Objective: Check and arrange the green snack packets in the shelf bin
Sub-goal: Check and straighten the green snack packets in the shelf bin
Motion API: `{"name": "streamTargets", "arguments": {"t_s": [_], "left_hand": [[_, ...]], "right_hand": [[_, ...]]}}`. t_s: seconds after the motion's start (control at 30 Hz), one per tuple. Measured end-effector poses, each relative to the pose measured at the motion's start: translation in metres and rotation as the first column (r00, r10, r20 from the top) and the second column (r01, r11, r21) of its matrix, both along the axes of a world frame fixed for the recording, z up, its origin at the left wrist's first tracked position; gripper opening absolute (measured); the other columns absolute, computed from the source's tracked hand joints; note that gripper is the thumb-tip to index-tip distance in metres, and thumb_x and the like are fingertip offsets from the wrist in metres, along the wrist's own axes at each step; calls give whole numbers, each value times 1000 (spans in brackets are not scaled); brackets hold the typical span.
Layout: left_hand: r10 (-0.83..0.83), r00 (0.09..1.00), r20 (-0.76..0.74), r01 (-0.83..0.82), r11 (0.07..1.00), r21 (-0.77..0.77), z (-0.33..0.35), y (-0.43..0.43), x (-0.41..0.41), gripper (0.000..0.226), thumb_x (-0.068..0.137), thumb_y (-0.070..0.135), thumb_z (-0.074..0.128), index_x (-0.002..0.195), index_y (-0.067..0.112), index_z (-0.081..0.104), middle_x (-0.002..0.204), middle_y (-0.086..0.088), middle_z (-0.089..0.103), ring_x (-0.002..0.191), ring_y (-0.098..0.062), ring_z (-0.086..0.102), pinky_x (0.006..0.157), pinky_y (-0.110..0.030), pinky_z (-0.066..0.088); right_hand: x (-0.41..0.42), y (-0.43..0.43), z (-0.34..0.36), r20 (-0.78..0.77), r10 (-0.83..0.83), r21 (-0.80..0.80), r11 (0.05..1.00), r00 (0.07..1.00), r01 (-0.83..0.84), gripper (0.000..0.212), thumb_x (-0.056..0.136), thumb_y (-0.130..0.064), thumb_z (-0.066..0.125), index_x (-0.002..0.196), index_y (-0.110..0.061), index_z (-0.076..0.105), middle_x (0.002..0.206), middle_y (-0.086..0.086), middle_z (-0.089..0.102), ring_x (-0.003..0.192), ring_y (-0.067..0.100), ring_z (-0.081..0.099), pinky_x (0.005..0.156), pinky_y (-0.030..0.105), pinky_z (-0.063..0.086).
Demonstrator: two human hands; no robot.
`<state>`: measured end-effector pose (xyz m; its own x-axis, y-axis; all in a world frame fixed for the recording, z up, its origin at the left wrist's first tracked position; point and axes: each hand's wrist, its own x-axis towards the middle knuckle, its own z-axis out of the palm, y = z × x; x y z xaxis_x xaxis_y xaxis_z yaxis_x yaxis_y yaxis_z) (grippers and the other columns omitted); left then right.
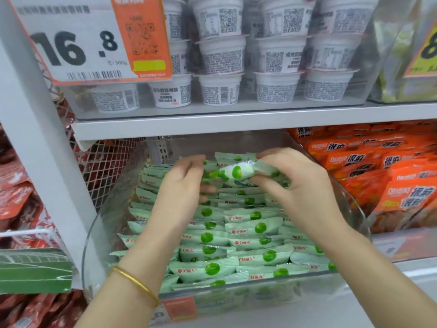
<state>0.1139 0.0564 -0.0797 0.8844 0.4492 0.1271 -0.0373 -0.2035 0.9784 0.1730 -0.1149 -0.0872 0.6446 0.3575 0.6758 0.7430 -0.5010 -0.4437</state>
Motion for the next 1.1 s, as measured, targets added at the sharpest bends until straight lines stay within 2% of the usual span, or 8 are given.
{"name": "streamTargets", "arguments": {"t_s": [0.1, 0.17, 0.27, 0.43, 0.67, 0.83, 0.9, 1.1], "left_hand": [[77, 996, -37, -48, 863, 502, -10, 12, 7, 37, 97, 9, 37, 128, 20, 53, 118, -2, 60, 84, -8, 59, 69, -8, 43], [67, 989, -132, 37, 749, 662, -22, 17, 12, 41, 96, 9, 38, 134, 18, 50, 142, -6, 45, 125, -18, 46, 103, -20, 35], [73, 966, -247, 152, 612, 776, -32, 12, 13, 41, 99, 22, 37, 139, 22, 44, 153, -1, 30, 144, -19, 19, 117, -44, 18], [118, 923, -365, 268, 483, 834, -35, 9, 10, 43, 100, 38, 29, 143, 29, 34, 158, 4, 12, 146, -18, 8, 116, -45, 11], [144, 910, -390, 280, 480, 831, -28, 5, 7, 44, 99, 41, 31, 141, 26, 37, 158, 4, 13, 142, -22, 20, 114, -41, 19], [131, 926, -353, 237, 526, 817, -28, 7, 7, 43, 99, 32, 33, 139, 21, 40, 155, 3, 22, 140, -22, 22, 112, -38, 23], [118, 936, -331, 213, 558, 802, -28, 9, 8, 42, 98, 29, 35, 138, 19, 42, 153, 1, 28, 138, -23, 25, 111, -39, 24], [78, 968, -239, 147, 595, 790, -26, 9, 12, 45, 97, 22, 41, 142, 18, 37, 152, -2, 31, 140, -23, 23, 115, -41, 23]], "right_hand": [[7, 4, -3, 70, -138, -49, 989, 988, 141, 20, 82, -30, 69, 98, -17, 68, 90, -2, 67, 83, 20, 61, 71, 40, 51], [11, 9, -4, 67, -179, -70, 980, 982, 184, 24, 83, -32, 67, 100, -16, 66, 86, 1, 66, 79, 23, 60, 67, 39, 50], [15, 16, -3, 54, -213, -83, 973, 976, 217, 28, 85, -35, 65, 102, -14, 63, 83, 3, 65, 74, 26, 58, 62, 35, 46], [18, 18, 4, 39, -264, -308, 914, 964, 263, 23, 89, -37, 59, 100, -18, 54, 80, -2, 51, 80, 27, 56, 58, 31, 35], [30, 40, 18, 29, -261, -565, 792, 965, 231, 14, 92, -26, 57, 103, -18, 53, 100, 6, 60, 93, 31, 58, 64, 29, 40], [30, 48, 13, -101, -305, -633, 754, 947, 176, 38, 84, -43, 64, 119, -29, 59, 131, 3, 48, 125, 28, 35, 101, 40, 32], [33, 39, 20, -107, -319, -551, 807, 942, 211, 33, 82, -47, 64, 111, -31, 65, 126, 1, 52, 125, 28, 35, 104, 41, 28], [40, 54, 8, -91, -292, -745, 655, 952, 130, 20, 89, -43, 56, 91, -29, 70, 105, -2, 64, 120, 22, 38, 102, 40, 25]]}}
